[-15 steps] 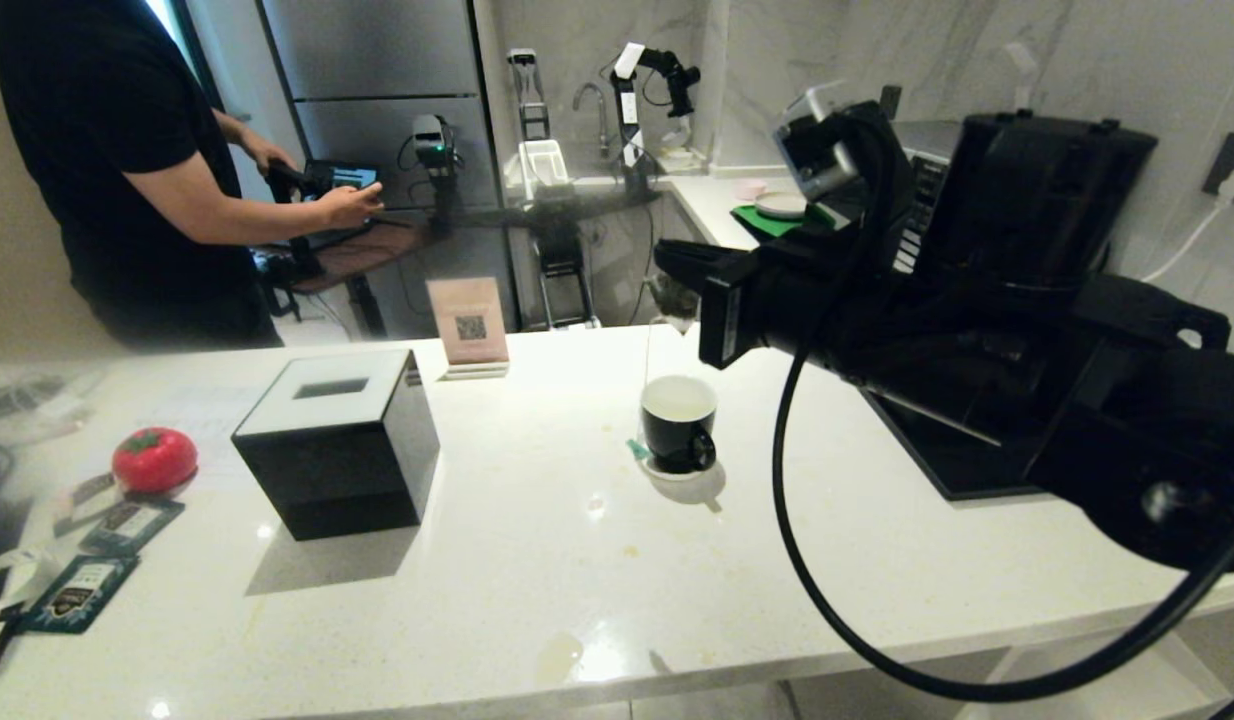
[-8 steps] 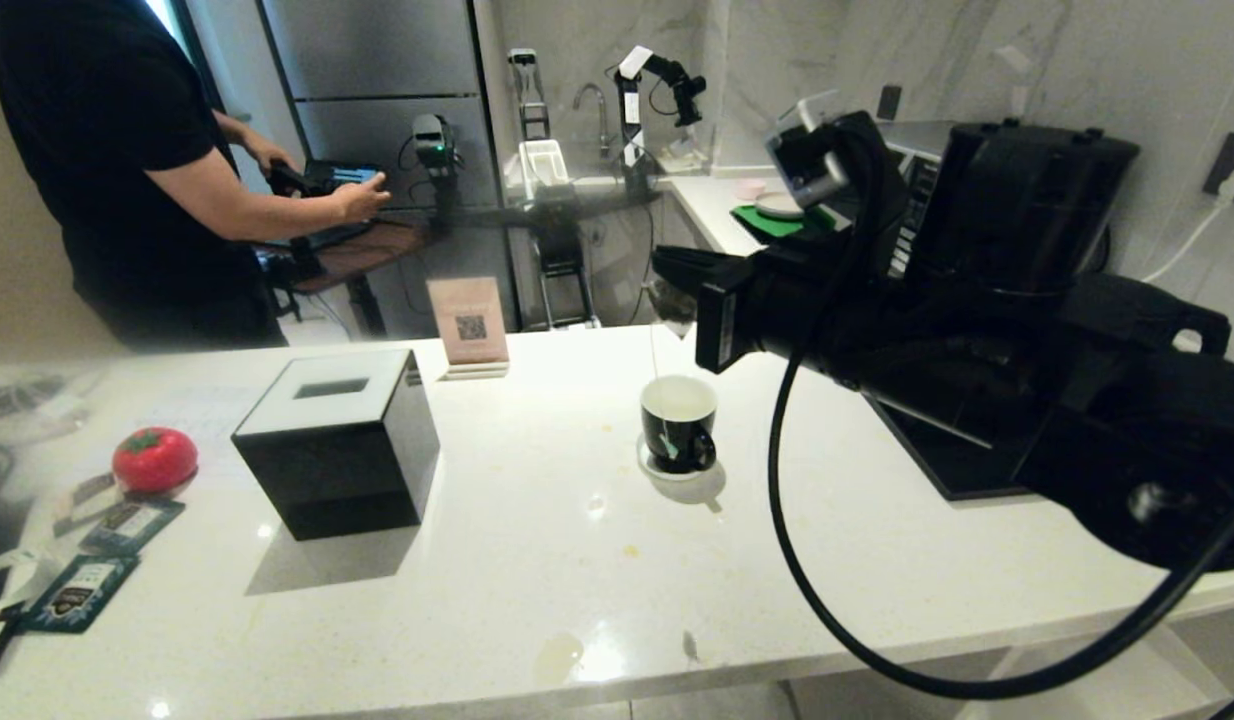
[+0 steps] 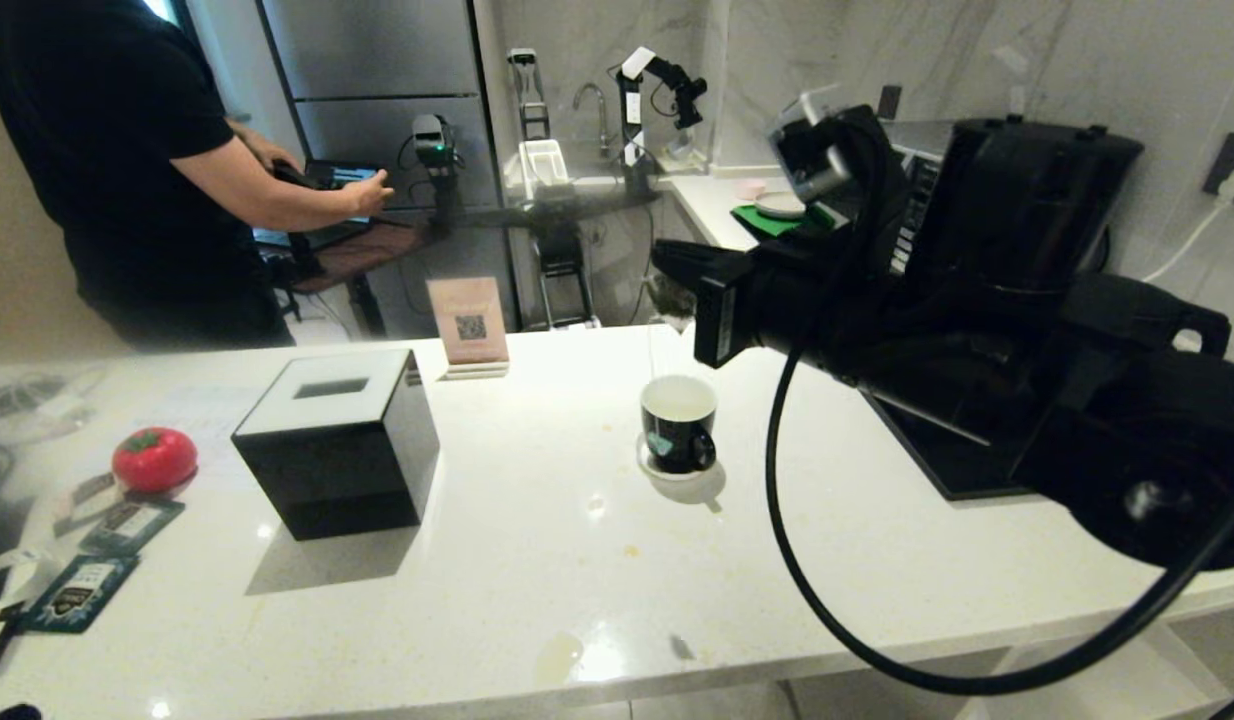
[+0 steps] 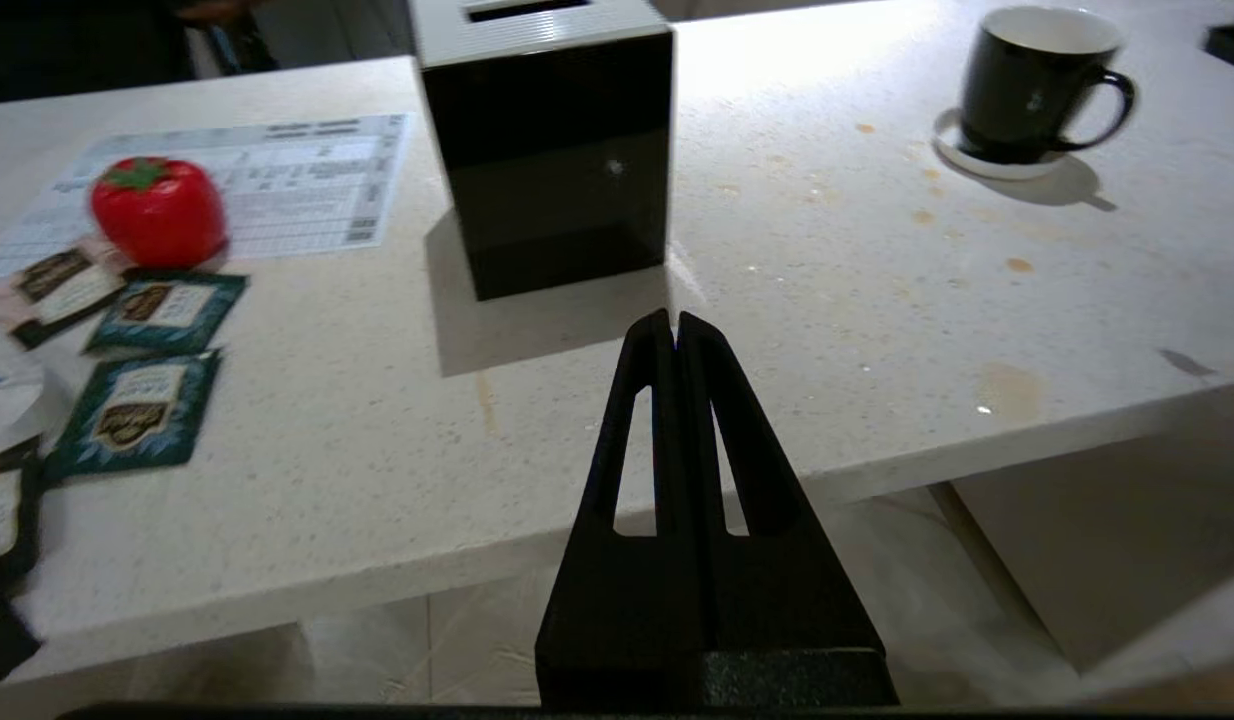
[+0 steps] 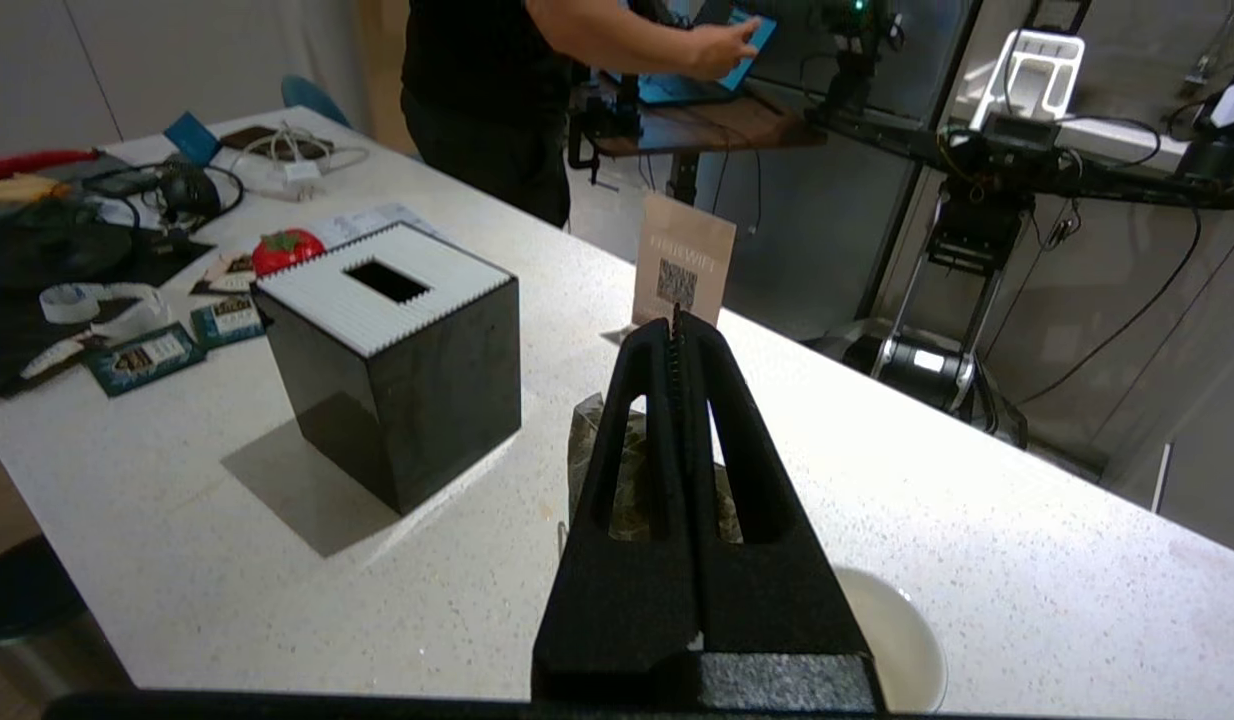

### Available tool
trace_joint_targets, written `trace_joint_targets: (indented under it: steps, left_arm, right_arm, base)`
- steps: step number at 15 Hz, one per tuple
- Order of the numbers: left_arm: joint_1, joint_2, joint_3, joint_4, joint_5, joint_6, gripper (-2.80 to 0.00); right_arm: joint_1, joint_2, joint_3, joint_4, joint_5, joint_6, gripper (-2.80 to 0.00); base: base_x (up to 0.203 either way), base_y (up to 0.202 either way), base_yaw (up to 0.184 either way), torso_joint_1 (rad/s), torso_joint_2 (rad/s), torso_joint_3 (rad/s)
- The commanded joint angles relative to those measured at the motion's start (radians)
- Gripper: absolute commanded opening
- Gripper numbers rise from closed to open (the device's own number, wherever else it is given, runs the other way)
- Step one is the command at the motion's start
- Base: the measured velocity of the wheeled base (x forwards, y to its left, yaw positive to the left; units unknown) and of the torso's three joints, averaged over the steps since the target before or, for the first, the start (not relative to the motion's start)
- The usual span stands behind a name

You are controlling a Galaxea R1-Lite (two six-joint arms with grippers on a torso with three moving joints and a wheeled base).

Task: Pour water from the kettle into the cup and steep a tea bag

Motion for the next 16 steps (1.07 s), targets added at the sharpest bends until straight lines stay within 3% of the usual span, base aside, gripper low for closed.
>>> trace_joint_targets:
  steps: [1,9,16]
  left_arm:
    - [-0.002,0.168,-0.064,-0.010,-0.030,0.001,-2.80]
    - [-0.014,0.535,-0.153,-0.294,-0.186,0.001,-2.80]
    - [-0.243,0.792,-0.175,-0.498,-0.201,0.002,-2.80]
  right_arm:
    - [-0.001,0.002,-0.005,-0.008,0.001,0.000,-2.80]
    - [-0.001,0.035,-0.098,-0.002,0.001,0.000,-2.80]
    - [-0.001,0.045,-0.127,0.003,0.001,-0.002,-2.80]
  base:
    - [0.000,0.000,0.000,0.000,0.00,0.000]
    - [0.000,0.000,0.000,0.000,0.00,0.000]
    - [0.000,0.000,0.000,0.000,0.00,0.000]
